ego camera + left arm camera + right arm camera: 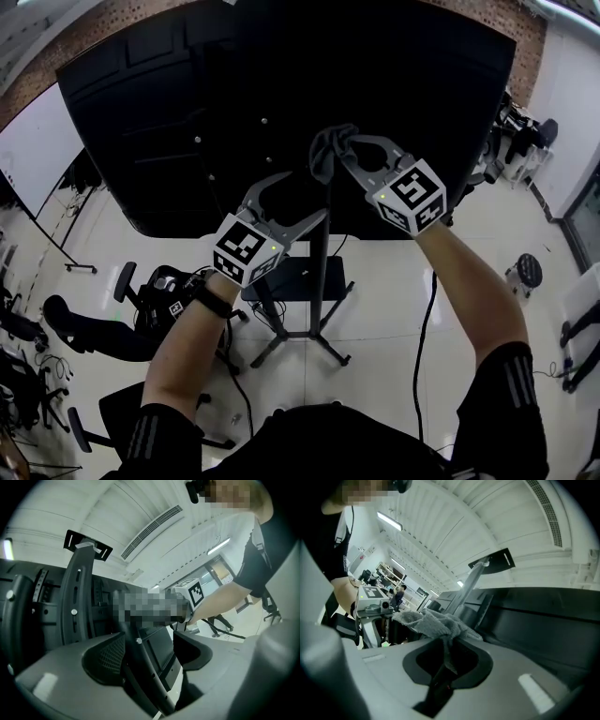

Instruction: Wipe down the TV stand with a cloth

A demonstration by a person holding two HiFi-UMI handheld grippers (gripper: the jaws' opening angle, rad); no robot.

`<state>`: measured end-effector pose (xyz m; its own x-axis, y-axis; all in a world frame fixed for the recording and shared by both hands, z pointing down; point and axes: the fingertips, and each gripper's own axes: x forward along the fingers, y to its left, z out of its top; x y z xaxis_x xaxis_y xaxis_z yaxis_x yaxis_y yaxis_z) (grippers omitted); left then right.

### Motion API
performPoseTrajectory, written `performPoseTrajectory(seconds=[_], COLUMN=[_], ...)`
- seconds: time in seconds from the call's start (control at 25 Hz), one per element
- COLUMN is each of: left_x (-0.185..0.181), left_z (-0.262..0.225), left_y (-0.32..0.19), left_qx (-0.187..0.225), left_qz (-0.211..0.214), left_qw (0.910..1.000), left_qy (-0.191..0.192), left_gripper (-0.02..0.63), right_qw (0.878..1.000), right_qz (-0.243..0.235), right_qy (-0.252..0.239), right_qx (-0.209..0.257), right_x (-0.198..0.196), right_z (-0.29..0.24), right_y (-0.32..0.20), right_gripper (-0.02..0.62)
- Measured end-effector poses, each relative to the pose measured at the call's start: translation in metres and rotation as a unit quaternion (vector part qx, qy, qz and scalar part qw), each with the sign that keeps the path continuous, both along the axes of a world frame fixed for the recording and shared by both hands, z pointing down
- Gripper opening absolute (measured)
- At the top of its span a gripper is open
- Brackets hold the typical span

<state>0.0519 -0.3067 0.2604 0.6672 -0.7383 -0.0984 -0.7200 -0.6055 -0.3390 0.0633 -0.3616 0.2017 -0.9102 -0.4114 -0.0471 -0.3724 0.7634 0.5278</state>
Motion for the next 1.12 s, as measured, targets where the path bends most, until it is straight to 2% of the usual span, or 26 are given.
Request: performPoseTrajectory(seconds=[0.16, 0.44, 0.72, 1.12], left_x=[-0.001, -0.003, 0.001, -0.002], left_z=[0.017, 0.052, 0.091, 0.157], left_y=[-0.003, -0.005, -0.006, -0.006], left_qx=[-0.012, -0.041, -0.07, -0.119], left_qz=[-0.005, -0.011, -0.008, -0.004], left_qw=[0.9999, 0.9989, 0.9973, 0.9927], left_qy=[0.008, 0.019, 0.017, 0.018], left_gripper=[0.345, 0.344, 0.344, 0.344], right_qw=[1.0, 0.998, 0.997, 0.992], right_qz=[-0.012, -0.007, -0.004, -0.007], right_qy=[0.02, 0.024, 0.036, 0.055], right_qx=[-0.009, -0.052, -0.066, -0.111], right_x=[-0.004, 0.0, -0.002, -0.01], right_z=[0.032, 0.084, 0.131, 0.198], right_y=[0.005, 0.002, 0.005, 0.013], right_gripper=[0.034, 0.034, 0.034, 0.034])
